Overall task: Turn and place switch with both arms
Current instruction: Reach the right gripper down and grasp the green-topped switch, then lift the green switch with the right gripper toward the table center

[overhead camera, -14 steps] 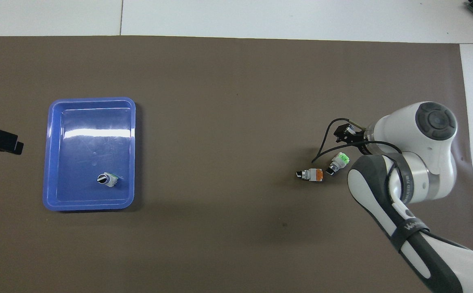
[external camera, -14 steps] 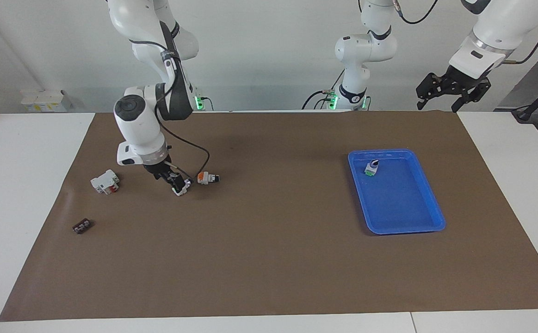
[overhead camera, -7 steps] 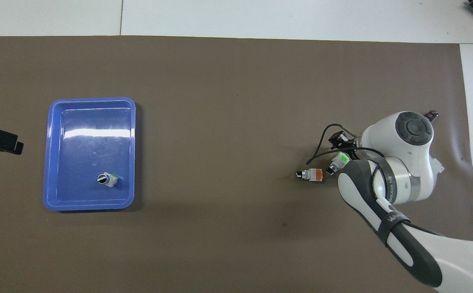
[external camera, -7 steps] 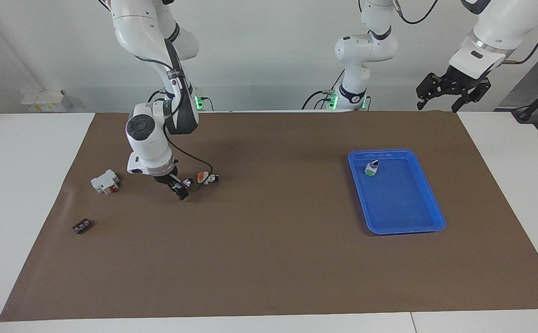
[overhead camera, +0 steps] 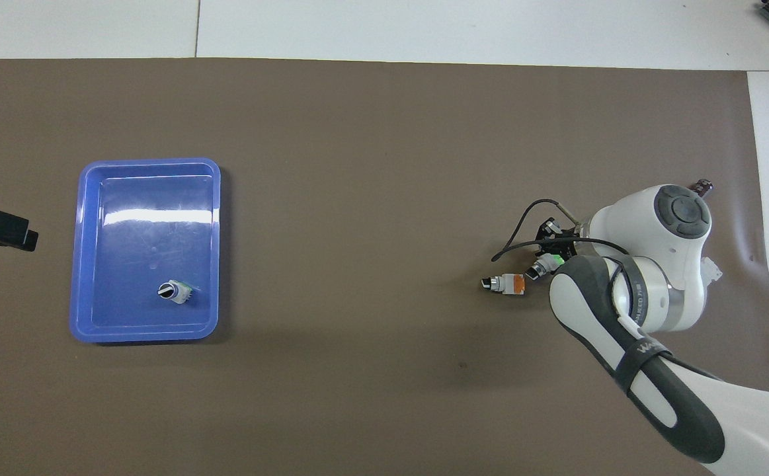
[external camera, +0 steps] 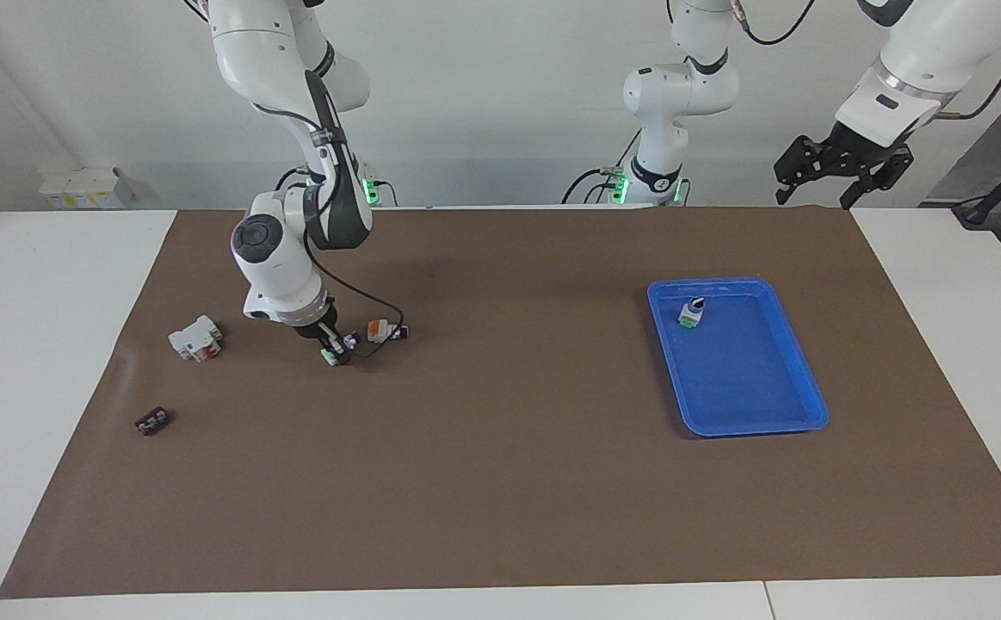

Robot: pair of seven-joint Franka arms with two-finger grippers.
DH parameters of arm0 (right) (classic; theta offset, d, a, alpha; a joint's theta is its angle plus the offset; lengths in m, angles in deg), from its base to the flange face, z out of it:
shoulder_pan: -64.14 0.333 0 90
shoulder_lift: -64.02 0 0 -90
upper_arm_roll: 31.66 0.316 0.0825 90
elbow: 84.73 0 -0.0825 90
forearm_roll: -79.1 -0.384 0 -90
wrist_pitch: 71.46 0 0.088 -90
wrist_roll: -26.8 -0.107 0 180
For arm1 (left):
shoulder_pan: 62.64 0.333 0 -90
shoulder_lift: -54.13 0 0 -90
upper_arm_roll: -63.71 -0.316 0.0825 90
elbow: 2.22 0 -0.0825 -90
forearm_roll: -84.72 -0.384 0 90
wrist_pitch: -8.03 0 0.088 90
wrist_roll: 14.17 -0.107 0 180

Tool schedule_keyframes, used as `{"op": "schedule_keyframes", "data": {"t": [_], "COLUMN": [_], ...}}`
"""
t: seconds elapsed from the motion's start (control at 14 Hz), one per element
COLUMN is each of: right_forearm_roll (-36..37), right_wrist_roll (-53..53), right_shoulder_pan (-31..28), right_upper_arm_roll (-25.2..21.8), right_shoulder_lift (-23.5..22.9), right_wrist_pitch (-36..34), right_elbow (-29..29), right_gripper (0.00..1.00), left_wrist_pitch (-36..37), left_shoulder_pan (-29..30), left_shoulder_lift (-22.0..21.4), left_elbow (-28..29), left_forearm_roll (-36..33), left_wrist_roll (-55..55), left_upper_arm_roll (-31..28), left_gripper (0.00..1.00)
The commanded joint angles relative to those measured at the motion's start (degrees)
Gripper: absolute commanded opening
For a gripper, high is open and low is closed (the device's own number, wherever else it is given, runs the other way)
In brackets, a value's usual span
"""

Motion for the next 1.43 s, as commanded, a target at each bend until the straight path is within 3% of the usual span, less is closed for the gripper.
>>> {"op": "schedule_keyframes", "data": {"t": [0.0, 0.14, 0.36, 0.71, 0.86, 1.07, 1.36], "right_forearm_roll": [-4.1, -11.5, -20.2, -36.7, -45.4, -50.9, -52.6], "right_wrist_roll": [2.7, 2.5, -5.6, -28.2, -33.5, -39.2, -35.0], "right_shoulder_pan": [-3.5, -4.8, -6.9, -4.8, -2.8, 2.3, 11.8], "right_upper_arm_roll": [0.4, 0.2, 0.3, 1.5, 3.5, 4.0, 4.0], "right_shoulder_lift": [0.6, -1.6, -1.2, -1.3, -1.5, -3.5, -5.1], "right_wrist_pitch": [-3.6, -16.3, -26.6, -29.2, -28.2, -20.5, -5.6], "right_elbow": [3.3, 13.3, 21.2, 28.5, 32.4, 36.0, 36.4], "right_gripper": [0.00, 0.00, 0.00, 0.00, 0.00, 0.00, 0.00], "left_wrist_pitch": [-0.5, -0.5, -0.6, -0.5, -0.5, -0.5, -0.2], "left_shoulder_pan": [0.4, 0.4, 0.4, 0.4, 0.4, 0.4, -0.5], "left_shoulder_lift": [-1.6, -1.6, -1.6, -1.6, -1.6, -1.6, -1.6], "left_elbow": [1.9, 1.9, 1.8, 1.9, 1.9, 1.9, 1.9], "left_forearm_roll": [0.4, 0.4, 0.4, 0.4, 0.4, 0.4, 0.4], "left_wrist_roll": [0.2, 0.2, 0.2, 0.2, 0.2, 0.2, 0.0], "left_upper_arm_roll": [0.0, 0.0, 0.0, 0.0, 0.0, 0.0, 0.3], "left_gripper": [1.00, 1.00, 1.00, 1.00, 1.00, 1.00, 1.00]}}
